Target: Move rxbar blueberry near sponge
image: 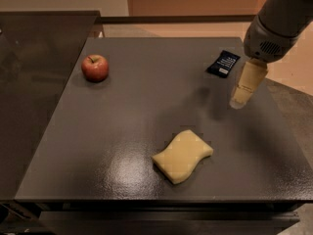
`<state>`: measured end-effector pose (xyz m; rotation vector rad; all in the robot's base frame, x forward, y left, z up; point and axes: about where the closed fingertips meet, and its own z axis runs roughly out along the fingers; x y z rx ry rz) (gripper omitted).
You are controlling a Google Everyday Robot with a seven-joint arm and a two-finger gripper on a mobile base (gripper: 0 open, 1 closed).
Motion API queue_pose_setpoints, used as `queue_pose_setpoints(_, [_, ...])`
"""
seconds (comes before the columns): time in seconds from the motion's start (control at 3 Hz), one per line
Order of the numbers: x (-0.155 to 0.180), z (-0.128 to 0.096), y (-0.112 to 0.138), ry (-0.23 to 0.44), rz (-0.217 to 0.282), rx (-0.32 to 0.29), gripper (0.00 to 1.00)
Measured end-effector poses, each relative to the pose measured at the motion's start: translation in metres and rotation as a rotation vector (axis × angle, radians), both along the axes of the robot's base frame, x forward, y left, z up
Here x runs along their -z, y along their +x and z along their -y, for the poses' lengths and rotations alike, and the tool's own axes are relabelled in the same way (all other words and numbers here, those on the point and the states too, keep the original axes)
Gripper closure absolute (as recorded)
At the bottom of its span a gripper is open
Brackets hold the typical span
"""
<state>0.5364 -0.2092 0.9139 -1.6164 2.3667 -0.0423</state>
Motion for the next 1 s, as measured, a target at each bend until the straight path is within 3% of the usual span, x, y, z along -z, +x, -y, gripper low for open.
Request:
queue_pose_setpoints(0.67, [0.05,-0.003,0.062,-0.005,-0.052,0.058,0.0])
queue_pose_setpoints(1.0, [0.05,-0.003,0.062,-0.005,-0.052,0.058,0.0])
